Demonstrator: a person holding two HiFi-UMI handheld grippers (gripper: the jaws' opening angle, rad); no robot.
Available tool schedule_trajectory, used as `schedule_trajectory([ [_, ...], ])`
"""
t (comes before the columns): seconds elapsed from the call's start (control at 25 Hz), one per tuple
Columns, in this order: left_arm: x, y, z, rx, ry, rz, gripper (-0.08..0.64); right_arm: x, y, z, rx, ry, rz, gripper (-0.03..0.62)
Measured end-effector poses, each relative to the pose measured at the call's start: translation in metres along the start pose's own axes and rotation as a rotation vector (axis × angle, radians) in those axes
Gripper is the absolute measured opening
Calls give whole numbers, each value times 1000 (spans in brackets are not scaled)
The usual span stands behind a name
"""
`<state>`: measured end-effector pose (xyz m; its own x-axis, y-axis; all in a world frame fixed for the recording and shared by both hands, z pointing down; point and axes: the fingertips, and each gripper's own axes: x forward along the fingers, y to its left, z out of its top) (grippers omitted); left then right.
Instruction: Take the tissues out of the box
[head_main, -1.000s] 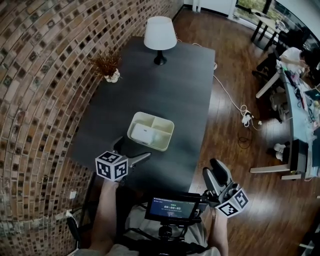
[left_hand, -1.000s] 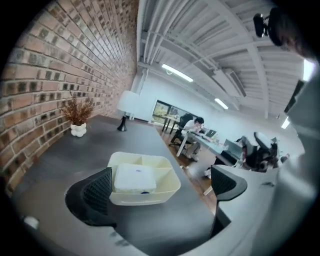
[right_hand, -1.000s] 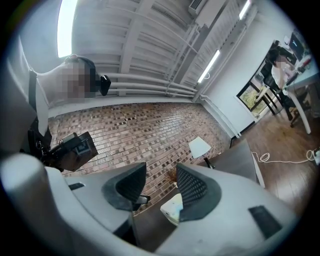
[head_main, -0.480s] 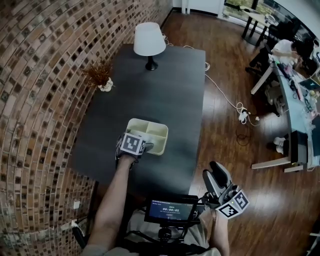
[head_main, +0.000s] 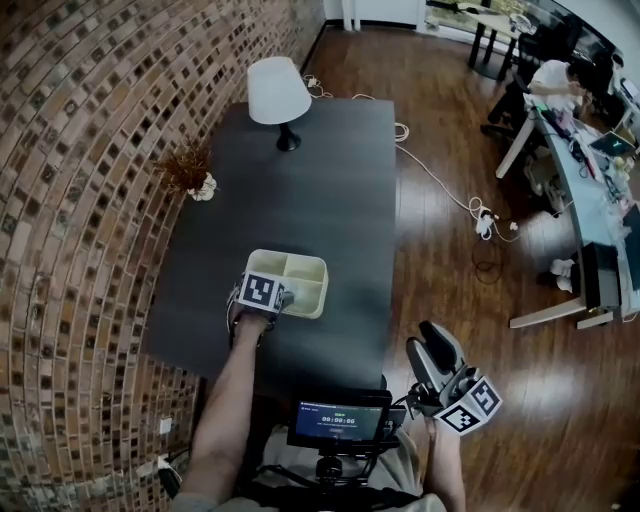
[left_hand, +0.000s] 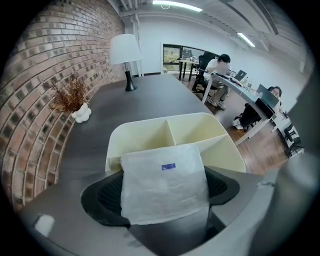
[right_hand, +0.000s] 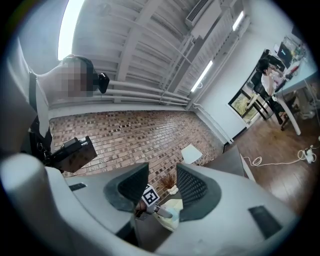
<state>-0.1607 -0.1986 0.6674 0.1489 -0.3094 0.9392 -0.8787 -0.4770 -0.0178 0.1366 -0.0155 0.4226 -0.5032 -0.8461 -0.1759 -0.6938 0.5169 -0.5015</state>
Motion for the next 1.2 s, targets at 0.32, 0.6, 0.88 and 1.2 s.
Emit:
schedule_trajectory([
  [0.32,-31,7,13,-23,-72,21,456,0,-3,-1,12,4,10,170],
  [0.6,-46,18,35,-102,-181,30,456,3,-1,-7,17,9,21,169],
  [0.88,-39,37,54,-121,-202,48,455,-8,-3,2,1,-5,-3,169],
  [1.2,-62,43,59,-56,-231,42,454,-11,-1,-2,2,6,-14,169],
])
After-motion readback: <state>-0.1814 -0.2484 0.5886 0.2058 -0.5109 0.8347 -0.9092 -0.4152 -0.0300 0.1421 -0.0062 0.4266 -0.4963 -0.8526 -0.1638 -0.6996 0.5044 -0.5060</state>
